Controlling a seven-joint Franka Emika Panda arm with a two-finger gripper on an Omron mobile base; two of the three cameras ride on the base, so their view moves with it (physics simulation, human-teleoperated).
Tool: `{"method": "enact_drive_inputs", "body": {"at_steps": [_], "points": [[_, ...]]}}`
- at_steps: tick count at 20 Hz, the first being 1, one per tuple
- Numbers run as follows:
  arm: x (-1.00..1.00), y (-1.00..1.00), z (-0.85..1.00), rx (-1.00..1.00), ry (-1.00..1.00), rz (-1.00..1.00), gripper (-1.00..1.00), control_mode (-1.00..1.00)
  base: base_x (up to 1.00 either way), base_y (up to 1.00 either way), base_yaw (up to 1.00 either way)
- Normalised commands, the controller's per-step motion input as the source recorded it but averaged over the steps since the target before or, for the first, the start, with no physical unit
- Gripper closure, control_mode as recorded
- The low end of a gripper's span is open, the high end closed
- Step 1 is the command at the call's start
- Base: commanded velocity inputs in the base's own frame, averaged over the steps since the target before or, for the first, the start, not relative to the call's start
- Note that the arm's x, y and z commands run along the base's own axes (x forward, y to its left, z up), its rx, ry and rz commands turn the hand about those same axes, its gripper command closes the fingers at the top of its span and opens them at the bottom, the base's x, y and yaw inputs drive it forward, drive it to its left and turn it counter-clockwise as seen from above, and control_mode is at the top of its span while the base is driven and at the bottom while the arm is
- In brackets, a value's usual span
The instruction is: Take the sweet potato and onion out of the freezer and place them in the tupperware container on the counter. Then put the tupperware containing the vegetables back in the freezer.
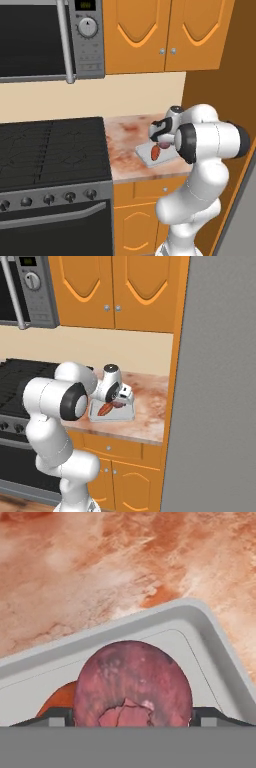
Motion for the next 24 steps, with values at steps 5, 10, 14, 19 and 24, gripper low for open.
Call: {"method": "enact_drive_inputs", "body": {"at_steps": [5, 10, 14, 19, 24], "points": [[-0.49, 0.00, -0.02, 0.00, 0.00, 0.00, -1.00, -1.00, 0.00, 0.00, 0.00], [-0.30, 0.00, 0.23, 0.00, 0.00, 0.00, -1.00, -1.00, 0.00, 0.00, 0.00], [0.01, -0.16, 0.56, 0.00, 0.00, -0.04, -1.00, -1.00, 0.00, 0.00, 0.00], [0.07, -0.39, 0.27, 0.00, 0.06, -0.04, -1.00, -1.00, 0.00, 0.00, 0.00], [0.00, -0.42, -0.01, 0.00, 0.10, 0.00, -1.00, -1.00, 0.00, 0.00, 0.00]]}}
